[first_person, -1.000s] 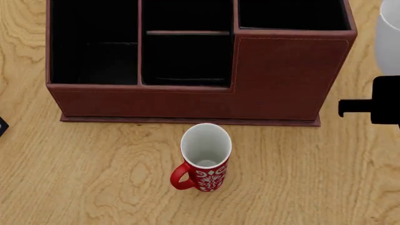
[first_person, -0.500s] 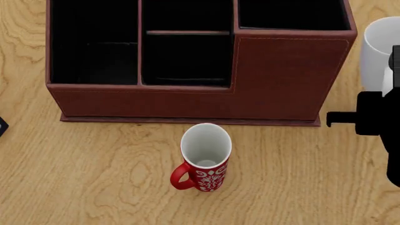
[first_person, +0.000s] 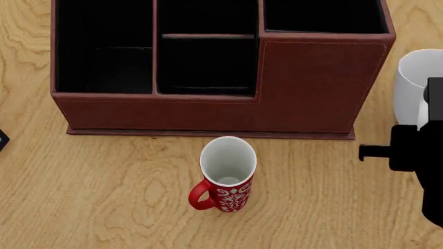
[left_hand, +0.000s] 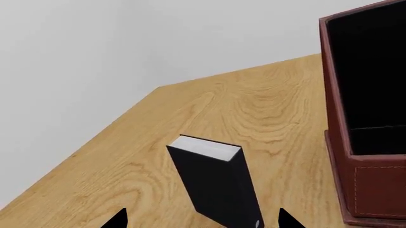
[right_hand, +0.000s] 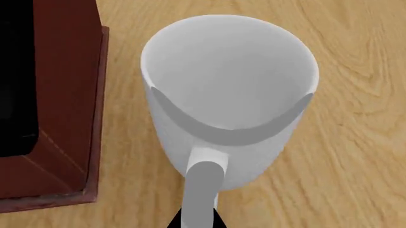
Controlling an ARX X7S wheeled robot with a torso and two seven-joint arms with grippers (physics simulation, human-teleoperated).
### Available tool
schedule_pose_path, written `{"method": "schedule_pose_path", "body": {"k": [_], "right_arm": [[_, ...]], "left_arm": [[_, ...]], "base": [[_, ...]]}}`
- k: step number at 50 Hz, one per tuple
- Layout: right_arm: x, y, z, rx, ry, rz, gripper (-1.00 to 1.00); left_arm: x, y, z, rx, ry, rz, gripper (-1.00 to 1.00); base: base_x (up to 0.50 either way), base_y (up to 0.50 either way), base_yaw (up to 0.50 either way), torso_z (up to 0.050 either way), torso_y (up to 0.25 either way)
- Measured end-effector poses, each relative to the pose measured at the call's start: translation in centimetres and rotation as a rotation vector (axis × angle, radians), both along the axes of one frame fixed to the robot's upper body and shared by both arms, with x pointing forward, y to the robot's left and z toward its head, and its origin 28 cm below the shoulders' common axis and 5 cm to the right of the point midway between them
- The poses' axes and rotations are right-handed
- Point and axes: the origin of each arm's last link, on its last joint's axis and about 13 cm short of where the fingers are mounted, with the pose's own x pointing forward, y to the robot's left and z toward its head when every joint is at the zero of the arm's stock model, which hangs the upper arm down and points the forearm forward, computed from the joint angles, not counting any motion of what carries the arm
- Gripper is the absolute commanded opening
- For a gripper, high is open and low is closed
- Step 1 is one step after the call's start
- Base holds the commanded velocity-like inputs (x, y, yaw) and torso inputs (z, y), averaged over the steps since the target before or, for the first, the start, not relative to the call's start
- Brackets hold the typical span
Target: Pick up the white mug and place it to the right of the caddy.
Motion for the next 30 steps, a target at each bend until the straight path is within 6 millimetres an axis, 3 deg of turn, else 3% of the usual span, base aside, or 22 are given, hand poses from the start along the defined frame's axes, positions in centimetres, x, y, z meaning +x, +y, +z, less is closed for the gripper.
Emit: {"method": "schedule_pose_path", "body": {"k": [23, 24, 30], "right_arm": [[0.09, -0.13, -0.71, 0.029, 0.013, -0.01, -1.0], [0.09, -0.14, -0.7, 0.029, 0.014, -0.01, 1.0], [-0.17, -0.32, -0.73, 0.012, 0.02, -0.014, 1.0]], "left_arm": [[-0.04, -0.06, 0.1, -0.001, -0.003, -0.002, 1.0], [-0.04, -0.06, 0.11, -0.001, -0.003, -0.002, 1.0], [-0.03, -0.07, 0.13, -0.003, -0.004, -0.003, 1.0]], "base": [[0.0, 0.0, 0.0, 0.0, -0.003], [0.01, 0.0, 0.0, 0.0, 0.0], [0.0, 0.0, 0.0, 0.0, 0.0]]}}
